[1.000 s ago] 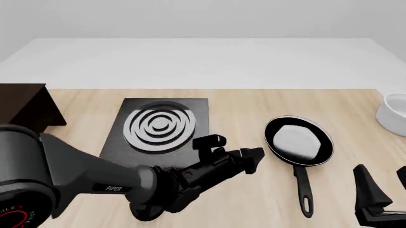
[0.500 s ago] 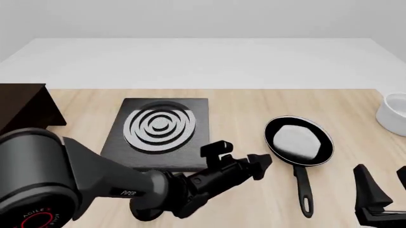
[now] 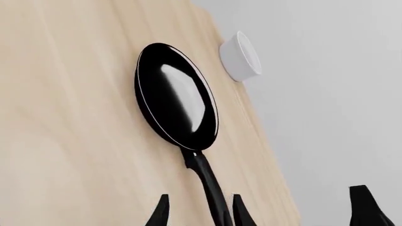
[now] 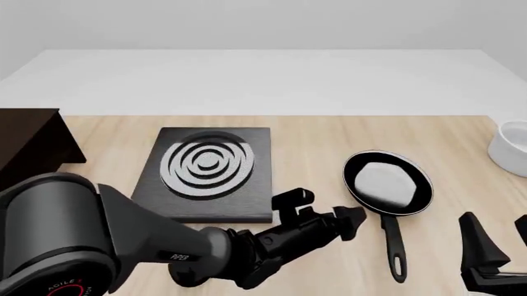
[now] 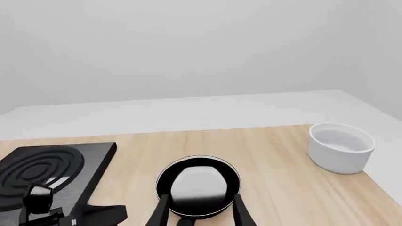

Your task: Put the frying pan on top of the cabinet.

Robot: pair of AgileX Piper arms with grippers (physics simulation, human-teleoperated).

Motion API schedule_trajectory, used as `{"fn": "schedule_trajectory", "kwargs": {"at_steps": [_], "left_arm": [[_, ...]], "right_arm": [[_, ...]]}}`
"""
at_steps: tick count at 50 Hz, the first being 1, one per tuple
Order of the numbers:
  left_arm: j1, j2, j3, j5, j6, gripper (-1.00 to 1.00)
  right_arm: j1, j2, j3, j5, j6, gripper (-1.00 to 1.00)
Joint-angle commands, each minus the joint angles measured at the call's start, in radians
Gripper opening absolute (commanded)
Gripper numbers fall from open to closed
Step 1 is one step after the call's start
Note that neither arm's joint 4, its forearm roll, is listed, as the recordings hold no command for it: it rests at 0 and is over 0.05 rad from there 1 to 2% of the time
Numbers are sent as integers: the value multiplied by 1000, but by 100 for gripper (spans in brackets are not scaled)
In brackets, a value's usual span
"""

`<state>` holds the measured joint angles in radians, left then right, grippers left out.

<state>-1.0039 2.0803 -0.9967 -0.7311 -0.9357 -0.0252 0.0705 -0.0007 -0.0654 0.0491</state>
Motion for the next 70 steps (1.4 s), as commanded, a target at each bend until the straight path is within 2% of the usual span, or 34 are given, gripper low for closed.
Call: {"fn": "schedule_trajectory", "kwargs": {"at_steps": [1,26,53,70], "left_arm": [[-7,40,-28,-5,-28,100],[-8,113,-89,7,-72,100],[-82,126,-122,7,-91,100],[-100,136,-148,16,-97,100]], "right_arm": [[-2,4,0,-5,6,100],[-7,-11,0,11,13,100],[-10,10,0,-9,31,100],[-12,25,1,-26,28,100]]}}
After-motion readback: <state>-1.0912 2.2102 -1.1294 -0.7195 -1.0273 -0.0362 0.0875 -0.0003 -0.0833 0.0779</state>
